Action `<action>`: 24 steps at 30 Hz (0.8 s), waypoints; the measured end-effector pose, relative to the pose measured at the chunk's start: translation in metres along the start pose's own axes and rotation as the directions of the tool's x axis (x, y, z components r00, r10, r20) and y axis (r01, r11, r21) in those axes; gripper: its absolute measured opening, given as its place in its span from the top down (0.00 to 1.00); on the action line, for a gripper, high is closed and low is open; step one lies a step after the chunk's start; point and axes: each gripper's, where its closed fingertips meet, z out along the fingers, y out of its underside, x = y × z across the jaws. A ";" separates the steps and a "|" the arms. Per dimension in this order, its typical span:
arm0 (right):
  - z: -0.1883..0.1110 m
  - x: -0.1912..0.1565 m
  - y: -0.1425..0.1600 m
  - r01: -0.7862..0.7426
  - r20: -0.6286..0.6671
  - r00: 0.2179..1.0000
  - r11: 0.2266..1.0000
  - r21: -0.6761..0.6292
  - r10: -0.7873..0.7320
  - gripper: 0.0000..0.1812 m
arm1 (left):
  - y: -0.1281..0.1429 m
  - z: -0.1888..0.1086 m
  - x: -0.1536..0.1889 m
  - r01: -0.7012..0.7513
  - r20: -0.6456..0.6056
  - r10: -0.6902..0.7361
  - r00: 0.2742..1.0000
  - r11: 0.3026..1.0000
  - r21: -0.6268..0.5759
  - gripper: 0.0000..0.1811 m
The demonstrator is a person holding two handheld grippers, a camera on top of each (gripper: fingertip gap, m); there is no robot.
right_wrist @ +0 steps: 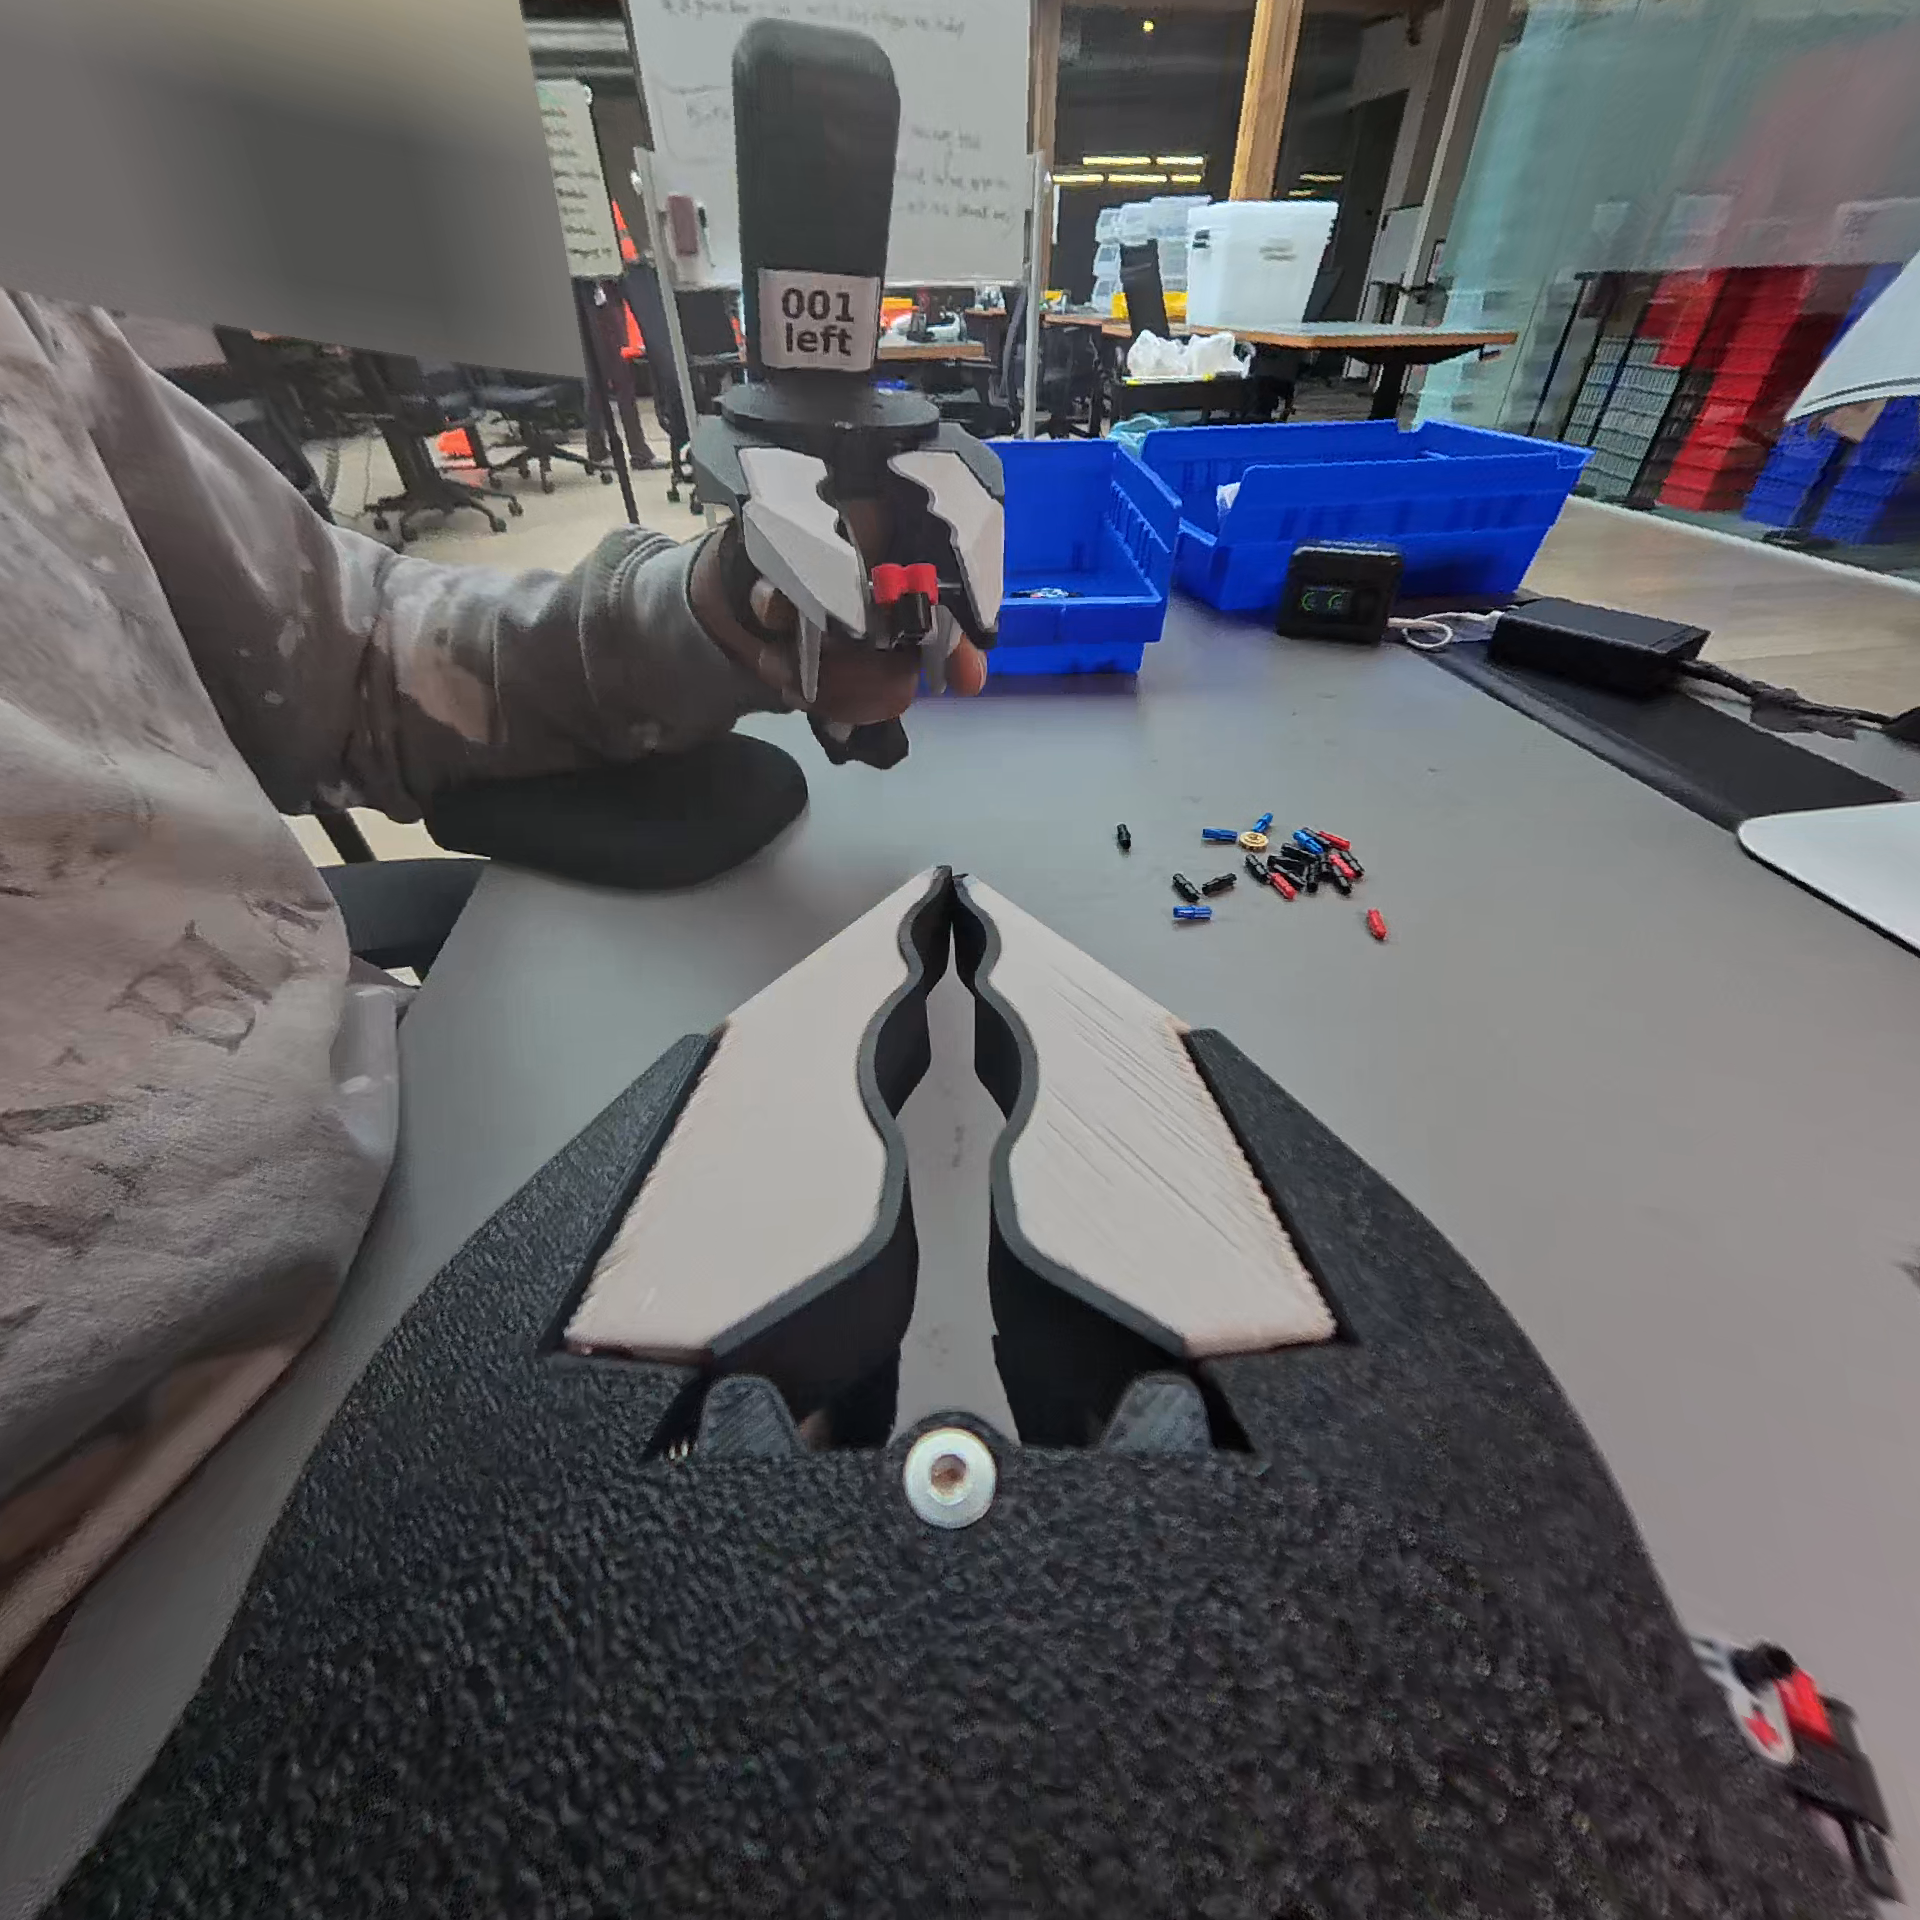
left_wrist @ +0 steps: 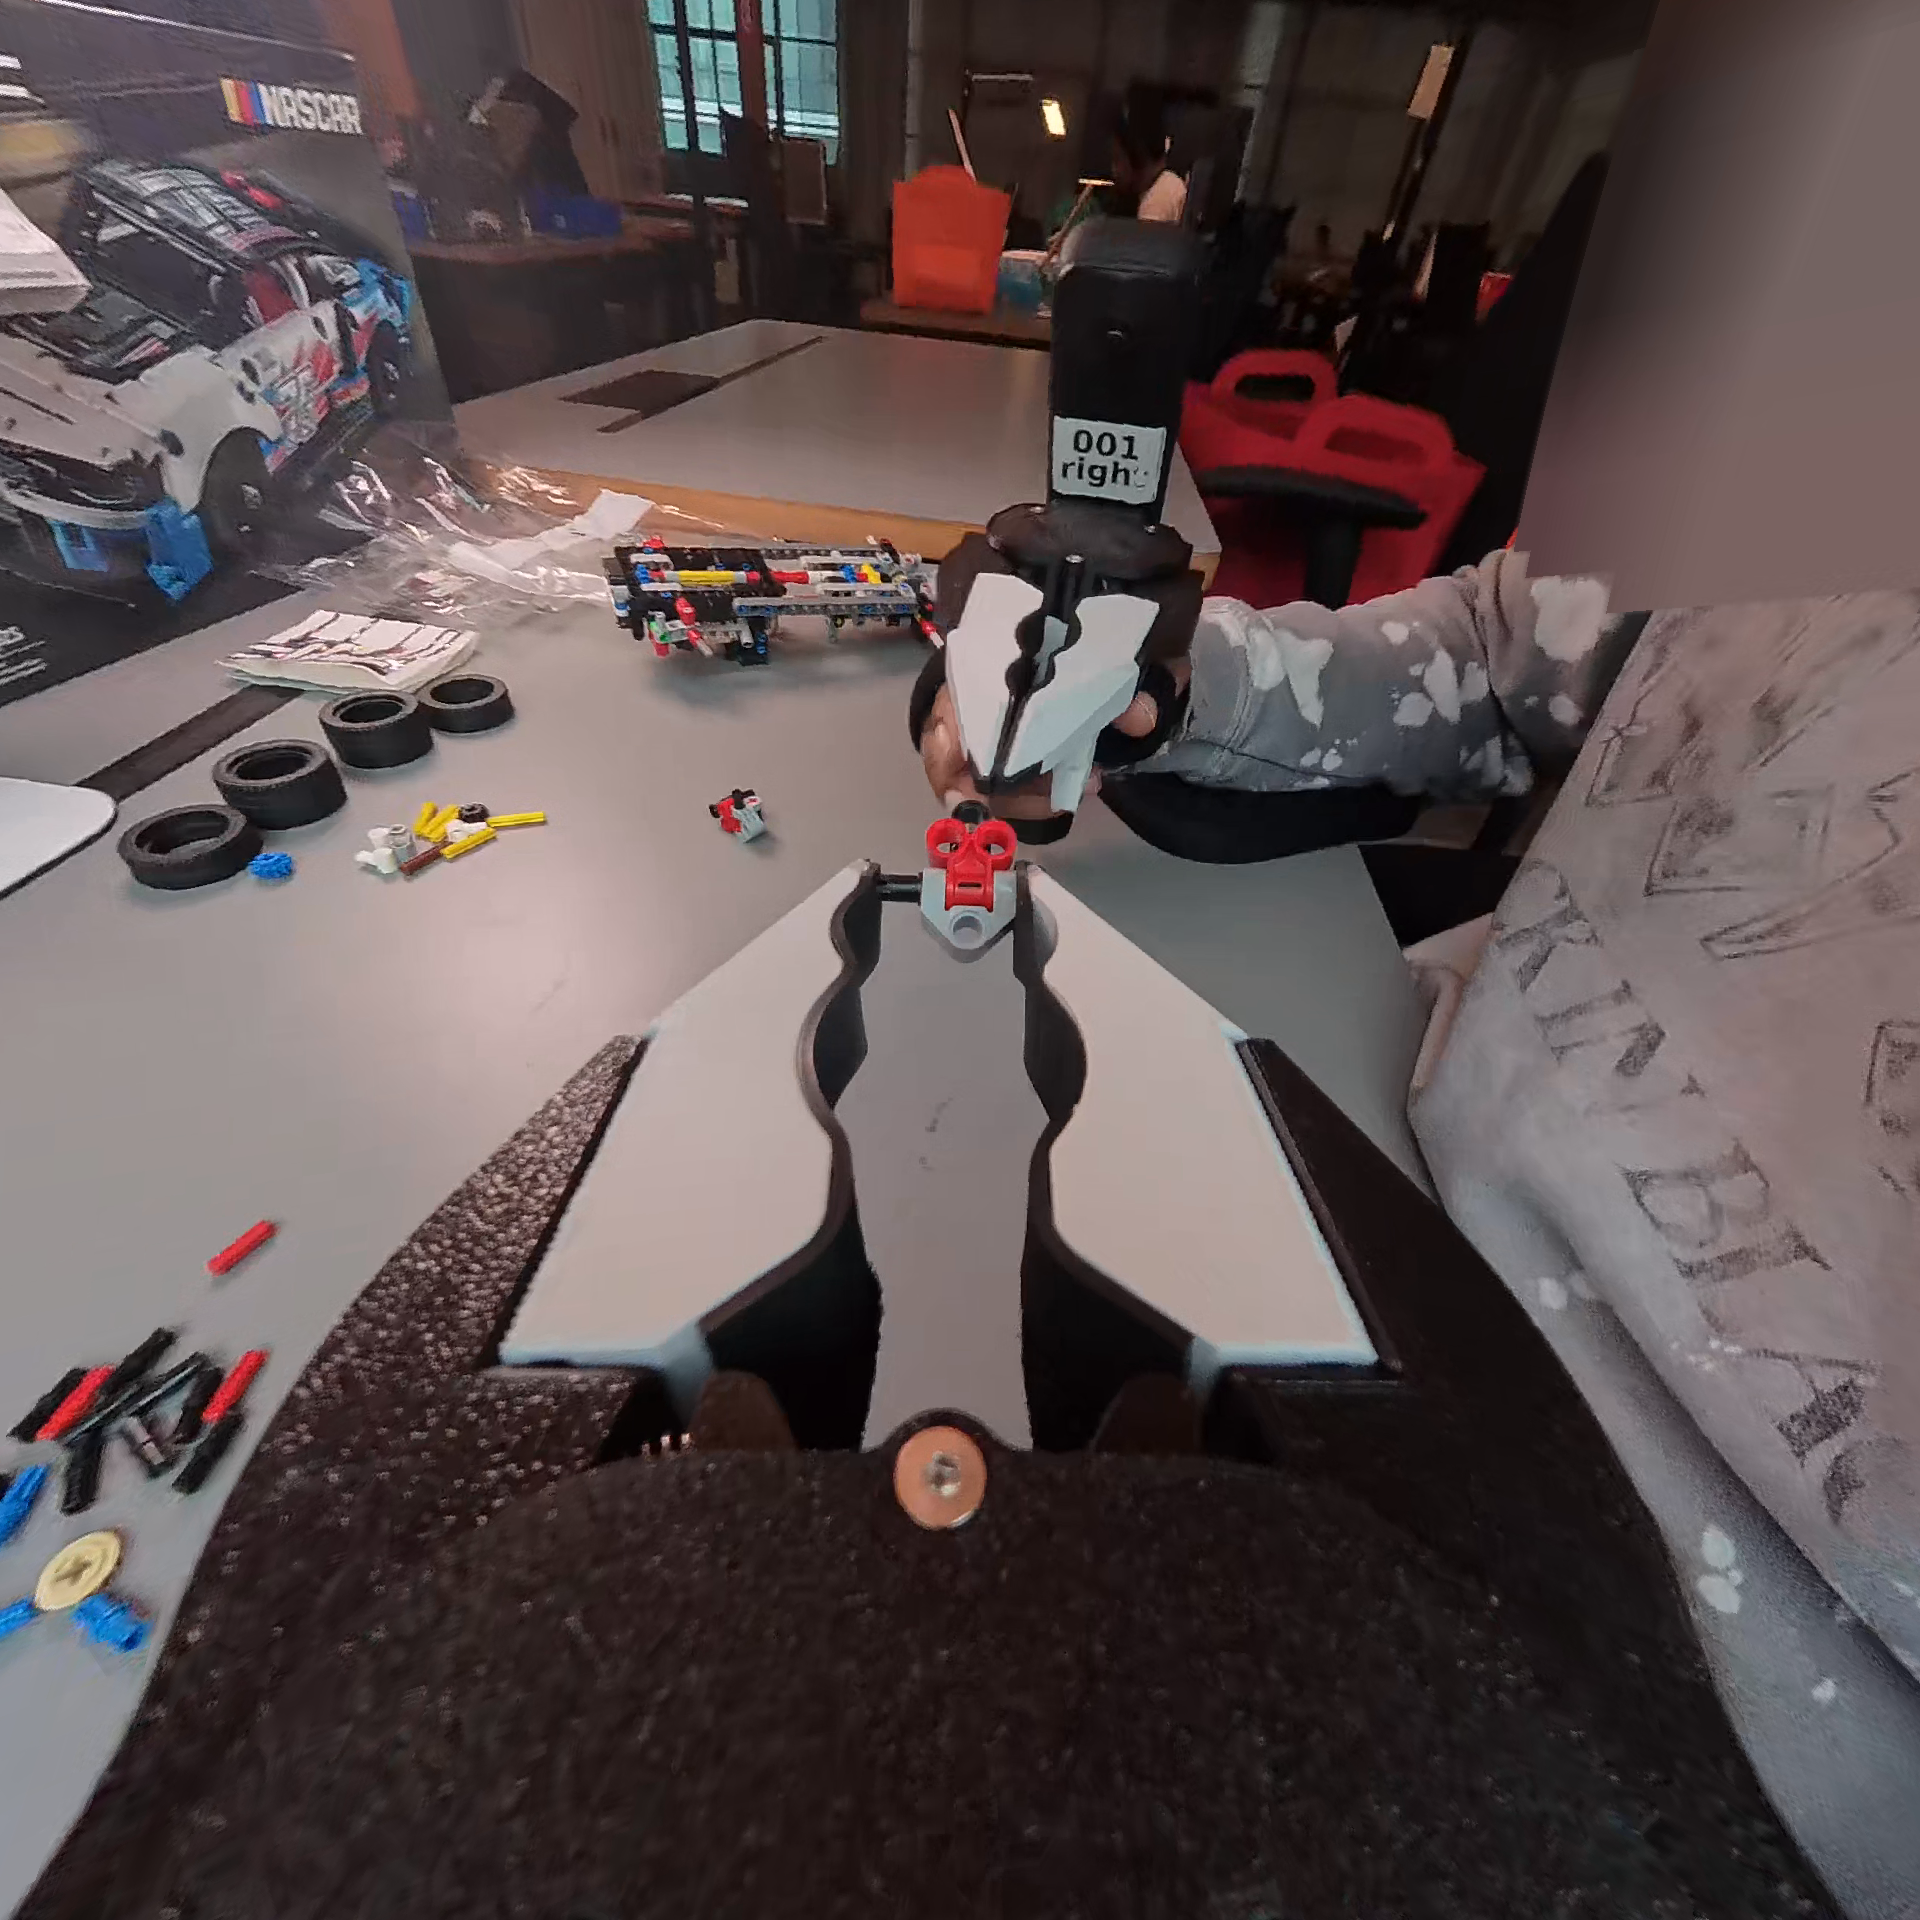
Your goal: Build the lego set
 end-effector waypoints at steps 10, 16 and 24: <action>0.030 -0.030 -0.006 -0.051 0.113 0.992 0.998 0.036 0.047 0.96 | 0.027 0.034 0.028 -0.055 -0.094 0.045 0.995 0.993 -0.102 0.86; 0.031 -0.036 0.005 -0.027 0.135 0.990 1.000 -0.007 0.028 0.96 | 0.033 0.038 0.034 -0.082 -0.112 0.068 0.991 0.989 -0.123 0.86; 0.028 -0.034 0.007 0.173 0.064 0.983 0.985 -0.006 -0.172 0.97 | 0.039 0.028 0.031 -0.057 -0.127 0.038 0.991 0.987 -0.151 0.87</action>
